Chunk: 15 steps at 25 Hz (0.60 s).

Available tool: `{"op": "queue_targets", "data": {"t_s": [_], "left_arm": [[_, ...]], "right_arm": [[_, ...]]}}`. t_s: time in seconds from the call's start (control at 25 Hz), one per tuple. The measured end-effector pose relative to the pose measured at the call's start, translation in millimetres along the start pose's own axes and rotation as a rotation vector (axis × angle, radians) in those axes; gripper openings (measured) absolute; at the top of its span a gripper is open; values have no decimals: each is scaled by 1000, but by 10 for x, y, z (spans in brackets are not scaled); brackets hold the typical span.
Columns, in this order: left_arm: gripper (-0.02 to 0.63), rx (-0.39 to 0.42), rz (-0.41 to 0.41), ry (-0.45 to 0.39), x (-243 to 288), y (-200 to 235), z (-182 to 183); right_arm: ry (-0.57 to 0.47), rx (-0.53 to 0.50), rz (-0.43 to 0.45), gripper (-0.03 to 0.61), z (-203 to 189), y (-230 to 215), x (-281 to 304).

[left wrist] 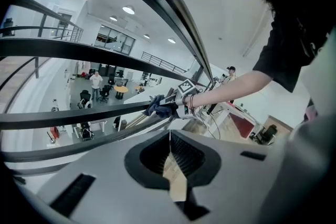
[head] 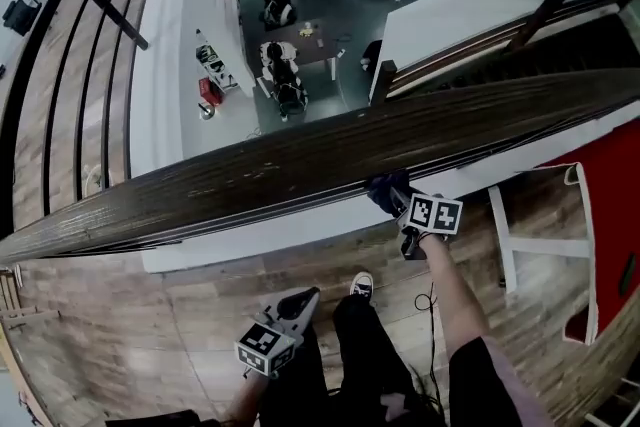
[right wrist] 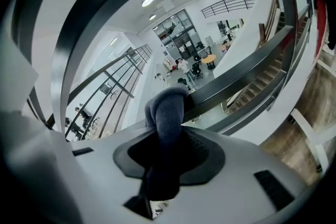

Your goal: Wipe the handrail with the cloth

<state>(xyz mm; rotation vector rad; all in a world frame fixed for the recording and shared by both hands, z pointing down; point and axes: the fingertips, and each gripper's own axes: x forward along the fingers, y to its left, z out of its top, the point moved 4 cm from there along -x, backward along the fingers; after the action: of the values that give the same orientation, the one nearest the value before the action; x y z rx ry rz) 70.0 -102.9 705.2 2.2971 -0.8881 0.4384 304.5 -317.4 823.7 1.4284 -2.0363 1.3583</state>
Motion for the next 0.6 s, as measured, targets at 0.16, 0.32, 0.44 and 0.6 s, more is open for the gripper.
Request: {"op": "queue_targets", "data": {"t_s": [0.16, 0.32, 0.44, 0.6], "left_arm": [[5, 25, -41, 14, 380, -235, 206], [5, 35, -75, 53, 739, -454, 260], [5, 48, -95, 83, 966, -577, 235], [5, 59, -111, 135, 1186, -637, 172]], "right_arm": [[-30, 30, -33, 104, 240, -494, -217], [-53, 42, -64, 104, 478, -1006, -394], [-69, 55, -90, 104, 644, -1407, -508], [-79, 61, -121, 104, 853, -1855, -616]]}}
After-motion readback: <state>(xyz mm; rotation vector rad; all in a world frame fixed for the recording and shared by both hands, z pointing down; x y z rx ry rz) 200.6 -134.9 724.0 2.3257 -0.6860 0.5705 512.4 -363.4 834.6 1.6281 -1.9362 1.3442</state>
